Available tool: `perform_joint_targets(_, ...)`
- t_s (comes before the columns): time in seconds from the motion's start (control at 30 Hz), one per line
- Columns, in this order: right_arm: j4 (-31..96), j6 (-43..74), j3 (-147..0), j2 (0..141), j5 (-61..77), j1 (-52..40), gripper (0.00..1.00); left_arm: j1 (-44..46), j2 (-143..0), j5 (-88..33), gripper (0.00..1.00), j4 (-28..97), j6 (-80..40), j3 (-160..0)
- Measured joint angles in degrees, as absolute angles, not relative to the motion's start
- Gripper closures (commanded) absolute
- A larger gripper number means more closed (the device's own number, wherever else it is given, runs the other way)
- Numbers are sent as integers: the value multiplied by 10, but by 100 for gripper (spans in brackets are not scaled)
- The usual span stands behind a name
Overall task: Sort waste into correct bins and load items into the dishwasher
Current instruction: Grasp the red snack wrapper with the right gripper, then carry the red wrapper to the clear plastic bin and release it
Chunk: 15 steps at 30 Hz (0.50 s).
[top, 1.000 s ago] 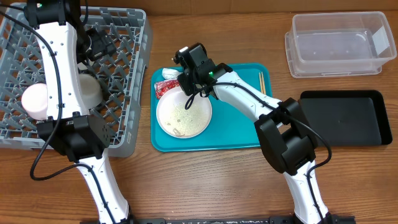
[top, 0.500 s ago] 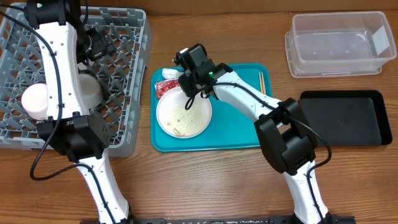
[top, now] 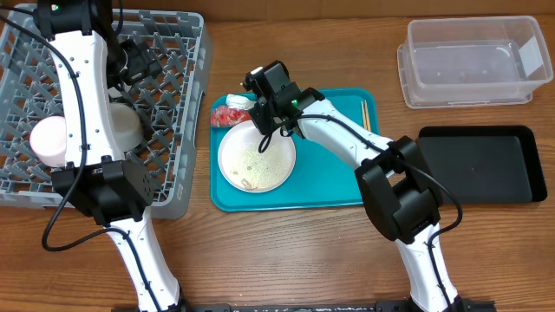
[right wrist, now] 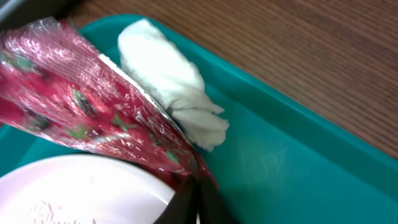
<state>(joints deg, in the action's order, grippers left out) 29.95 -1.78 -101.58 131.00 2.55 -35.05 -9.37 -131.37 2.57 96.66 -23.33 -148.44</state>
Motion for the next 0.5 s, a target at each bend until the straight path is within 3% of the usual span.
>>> perform_joint_targets(0.5, 361, -13, -1016, 1256, 4, -332, 96, -94, -1314, 25, 0, 967, -233, -1484)
